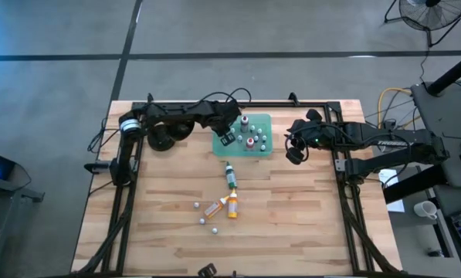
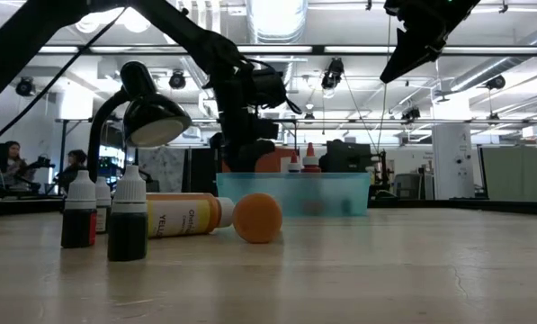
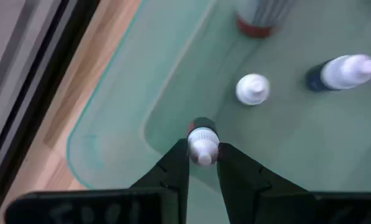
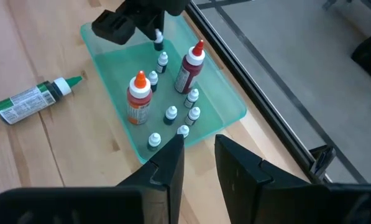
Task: Pick & Place food coloring
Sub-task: Put the top left small green food coloring bottle into the bin, then put the middle left small green food coloring bottle into the bin
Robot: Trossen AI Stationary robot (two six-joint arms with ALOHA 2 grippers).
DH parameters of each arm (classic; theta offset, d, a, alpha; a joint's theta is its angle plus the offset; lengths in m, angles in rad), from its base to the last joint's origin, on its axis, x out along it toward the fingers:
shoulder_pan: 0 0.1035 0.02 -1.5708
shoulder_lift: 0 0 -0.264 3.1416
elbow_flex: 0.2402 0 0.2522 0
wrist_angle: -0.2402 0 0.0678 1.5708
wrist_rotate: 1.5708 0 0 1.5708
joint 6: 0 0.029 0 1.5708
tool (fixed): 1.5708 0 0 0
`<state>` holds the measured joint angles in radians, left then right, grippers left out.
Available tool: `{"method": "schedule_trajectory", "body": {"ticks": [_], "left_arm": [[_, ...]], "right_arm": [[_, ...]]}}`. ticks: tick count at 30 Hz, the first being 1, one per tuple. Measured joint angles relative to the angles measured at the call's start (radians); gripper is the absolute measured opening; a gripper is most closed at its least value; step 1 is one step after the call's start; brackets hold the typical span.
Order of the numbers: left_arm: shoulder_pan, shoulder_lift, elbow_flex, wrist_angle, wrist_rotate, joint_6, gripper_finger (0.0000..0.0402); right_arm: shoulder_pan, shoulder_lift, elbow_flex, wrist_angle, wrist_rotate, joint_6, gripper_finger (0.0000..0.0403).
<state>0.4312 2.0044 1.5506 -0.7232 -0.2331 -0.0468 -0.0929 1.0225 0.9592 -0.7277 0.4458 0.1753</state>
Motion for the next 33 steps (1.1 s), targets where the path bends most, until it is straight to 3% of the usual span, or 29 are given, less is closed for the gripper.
{"method": "schedule_trajectory", "body": {"ticks": [12, 19, 21, 27, 33], "left_arm": [[0.007, 0.011, 0.000, 0.012, -0.005, -0.001, 0.0087], [-0.008, -0.090, 0.018, -0.051, 0.002, 0.003, 0.0087], [-0.022, -0.138, 0.013, -0.069, 0.056, 0.039, 0.0087], [-0.117, -0.320, -0.100, -0.197, 0.362, 0.212, 0.0087], [-0.331, -0.496, -0.347, -0.163, 0.427, 0.226, 0.0087]], "right_arm": [[0.000, 0.000, -0.006, 0.001, 0.001, -0.002, 0.0082], [0.001, 0.000, -0.015, 0.000, 0.001, -0.002, 0.0082], [0.000, 0.000, -0.015, 0.001, 0.002, -0.002, 0.0082], [0.000, 0.001, -0.016, 0.001, 0.001, -0.018, 0.0082], [0.001, 0.002, -0.017, 0.000, 0.000, -0.044, 0.0082]]}}
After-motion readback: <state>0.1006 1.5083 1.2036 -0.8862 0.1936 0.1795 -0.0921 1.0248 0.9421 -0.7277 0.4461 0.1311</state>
